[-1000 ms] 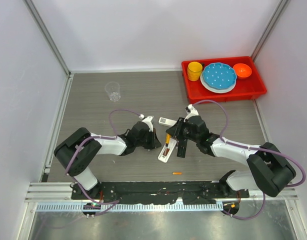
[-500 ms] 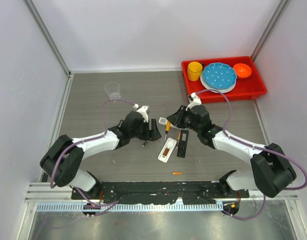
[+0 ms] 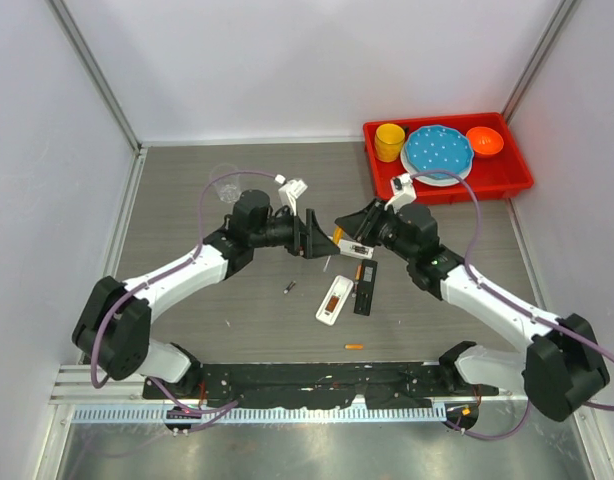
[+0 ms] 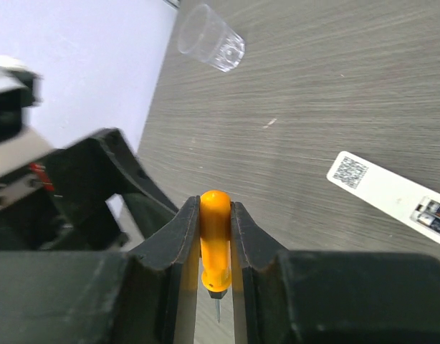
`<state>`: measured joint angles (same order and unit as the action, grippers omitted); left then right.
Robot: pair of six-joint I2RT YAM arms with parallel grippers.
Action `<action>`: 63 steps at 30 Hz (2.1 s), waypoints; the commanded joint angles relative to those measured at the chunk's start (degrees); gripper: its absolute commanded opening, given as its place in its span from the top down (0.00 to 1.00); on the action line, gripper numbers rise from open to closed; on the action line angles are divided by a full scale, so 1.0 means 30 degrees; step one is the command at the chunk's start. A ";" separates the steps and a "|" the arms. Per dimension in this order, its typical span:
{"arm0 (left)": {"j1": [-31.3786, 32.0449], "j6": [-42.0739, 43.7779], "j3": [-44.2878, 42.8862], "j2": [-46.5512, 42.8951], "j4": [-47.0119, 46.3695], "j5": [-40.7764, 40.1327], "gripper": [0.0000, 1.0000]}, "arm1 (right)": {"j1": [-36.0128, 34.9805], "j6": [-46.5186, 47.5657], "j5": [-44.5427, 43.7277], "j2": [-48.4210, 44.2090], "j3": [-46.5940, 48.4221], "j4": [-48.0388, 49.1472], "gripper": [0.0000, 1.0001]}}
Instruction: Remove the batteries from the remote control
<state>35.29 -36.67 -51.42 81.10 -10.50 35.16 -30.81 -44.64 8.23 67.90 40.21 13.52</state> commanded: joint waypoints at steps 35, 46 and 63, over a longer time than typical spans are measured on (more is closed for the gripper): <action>0.2183 0.3725 -0.3603 0.0183 0.6841 -0.4571 1.00 | 0.2271 -0.1993 0.7188 0.2738 0.3473 0.1586 0.57; 0.0635 0.3230 -0.3573 0.0652 0.6343 -0.2875 0.41 | 0.2359 -0.1061 0.6314 0.3178 0.3824 0.0419 0.99; -0.1803 0.7294 -0.9774 0.7351 1.0617 -0.3134 0.13 | 0.6429 0.2369 0.2851 0.1333 0.3034 -0.4066 0.99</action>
<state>28.86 -21.89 -72.82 97.67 16.60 27.73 -13.74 -40.75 18.85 74.72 49.06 2.44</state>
